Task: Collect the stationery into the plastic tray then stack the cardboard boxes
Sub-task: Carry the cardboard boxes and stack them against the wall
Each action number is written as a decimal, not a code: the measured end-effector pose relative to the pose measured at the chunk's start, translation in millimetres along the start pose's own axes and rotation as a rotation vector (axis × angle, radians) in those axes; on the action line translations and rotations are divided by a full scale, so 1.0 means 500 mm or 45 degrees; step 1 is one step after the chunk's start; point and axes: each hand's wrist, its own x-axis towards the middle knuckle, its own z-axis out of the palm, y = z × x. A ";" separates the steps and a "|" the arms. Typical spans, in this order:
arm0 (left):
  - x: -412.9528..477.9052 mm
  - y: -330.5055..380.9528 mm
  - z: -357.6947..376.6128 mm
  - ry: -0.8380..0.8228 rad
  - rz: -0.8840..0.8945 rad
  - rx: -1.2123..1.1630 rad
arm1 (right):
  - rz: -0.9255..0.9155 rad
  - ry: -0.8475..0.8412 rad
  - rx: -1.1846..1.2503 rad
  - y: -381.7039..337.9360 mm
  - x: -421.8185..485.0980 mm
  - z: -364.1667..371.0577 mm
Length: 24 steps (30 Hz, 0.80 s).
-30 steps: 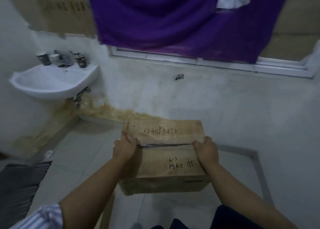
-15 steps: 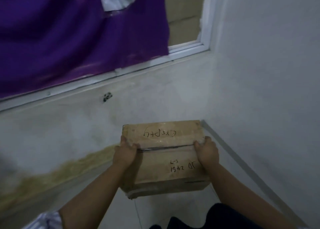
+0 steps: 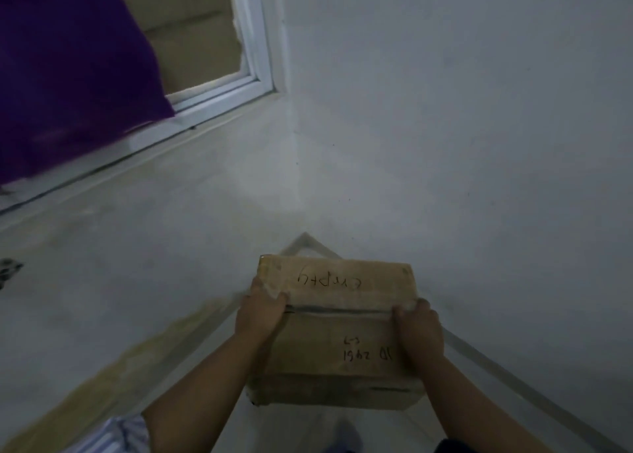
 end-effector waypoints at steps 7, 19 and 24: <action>0.203 0.127 0.082 -0.136 0.081 0.056 | 0.088 0.049 0.021 -0.010 0.189 0.012; 0.564 0.112 0.312 -0.345 0.062 0.187 | 0.476 -0.066 0.140 0.094 0.453 0.221; 0.714 0.020 0.446 -0.404 0.058 0.176 | 0.602 -0.122 0.259 0.192 0.586 0.358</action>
